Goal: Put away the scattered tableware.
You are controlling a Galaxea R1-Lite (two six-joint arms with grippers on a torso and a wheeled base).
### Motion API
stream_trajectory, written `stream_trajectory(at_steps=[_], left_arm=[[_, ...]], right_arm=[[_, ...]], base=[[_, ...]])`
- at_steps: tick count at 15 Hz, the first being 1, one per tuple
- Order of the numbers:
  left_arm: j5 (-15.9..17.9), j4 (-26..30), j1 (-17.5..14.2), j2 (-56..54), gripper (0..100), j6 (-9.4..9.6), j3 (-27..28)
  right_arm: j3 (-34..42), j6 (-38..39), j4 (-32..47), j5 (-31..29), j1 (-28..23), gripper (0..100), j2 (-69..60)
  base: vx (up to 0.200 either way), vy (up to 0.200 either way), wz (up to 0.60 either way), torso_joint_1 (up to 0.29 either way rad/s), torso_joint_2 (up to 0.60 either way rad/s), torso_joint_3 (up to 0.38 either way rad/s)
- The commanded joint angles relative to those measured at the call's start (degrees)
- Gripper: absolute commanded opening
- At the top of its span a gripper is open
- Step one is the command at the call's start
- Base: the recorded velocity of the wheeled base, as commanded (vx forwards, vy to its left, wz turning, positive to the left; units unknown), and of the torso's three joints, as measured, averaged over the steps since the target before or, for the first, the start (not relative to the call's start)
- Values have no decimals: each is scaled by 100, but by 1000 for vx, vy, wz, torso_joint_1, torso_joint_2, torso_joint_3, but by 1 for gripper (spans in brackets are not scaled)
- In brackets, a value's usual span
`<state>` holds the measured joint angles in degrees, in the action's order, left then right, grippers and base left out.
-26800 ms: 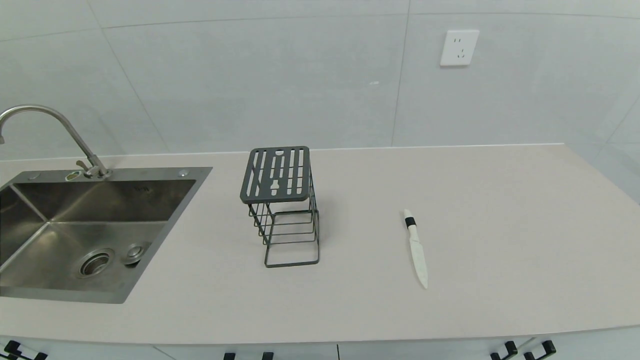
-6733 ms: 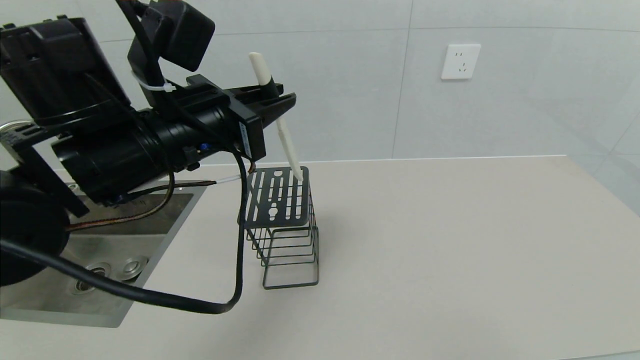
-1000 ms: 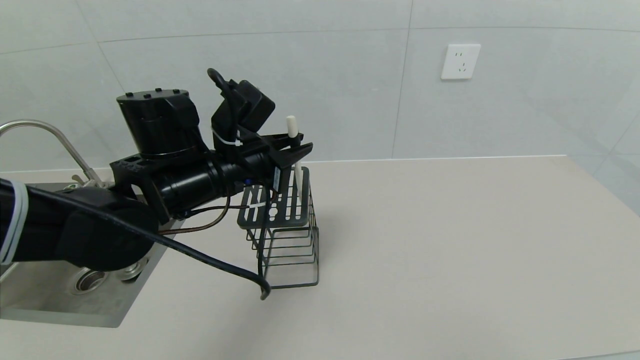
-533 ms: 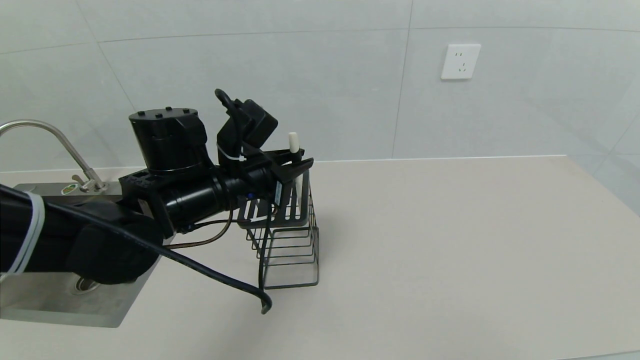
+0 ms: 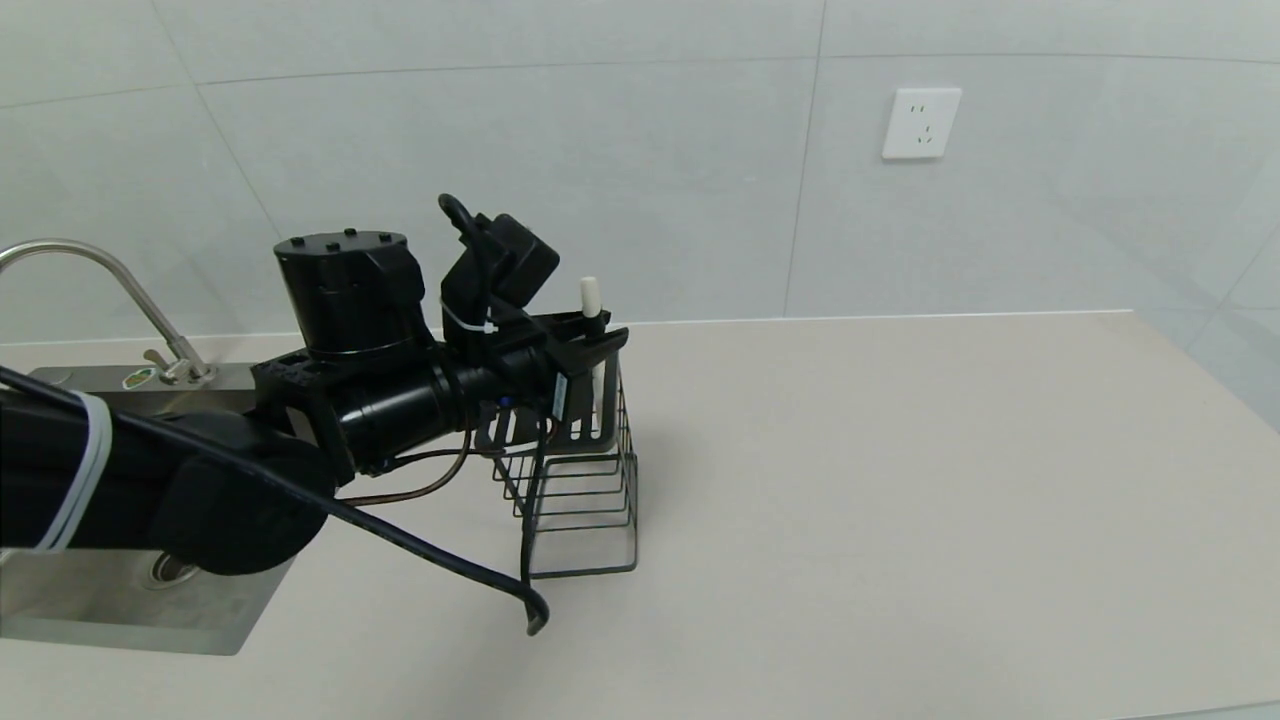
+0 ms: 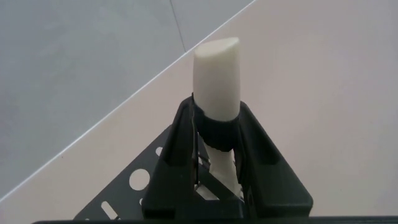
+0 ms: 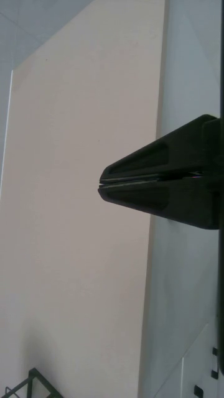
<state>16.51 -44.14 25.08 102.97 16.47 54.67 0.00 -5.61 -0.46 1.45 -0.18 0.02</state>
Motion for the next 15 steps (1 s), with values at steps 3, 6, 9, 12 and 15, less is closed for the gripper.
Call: stream_trajectory(at_steps=[3,6,9,12,15], left_arm=[[-42,-33,6,39,0,-21,-124],[-51,-33,-3,39,0,-65,-168],[-69,-103,6,-23,100,-267,-379],[-60,-147,-12,-445,100,-302,-502],[-69,-139,-12,-1719,100,-311,-1152]], right_arm=[[0,-2,-6,4,1,0,-2],[0,-2,2,4,1,0,-2],[0,-2,2,4,1,0,6],[0,-2,2,4,1,0,-2],[0,16,-6,-4,1,0,-2]], base=[[0,0,0,0,0,0],[0,0,0,0,0,0],[0,0,0,0,0,0],[0,0,0,0,0,0],[0,0,0,0,0,0]])
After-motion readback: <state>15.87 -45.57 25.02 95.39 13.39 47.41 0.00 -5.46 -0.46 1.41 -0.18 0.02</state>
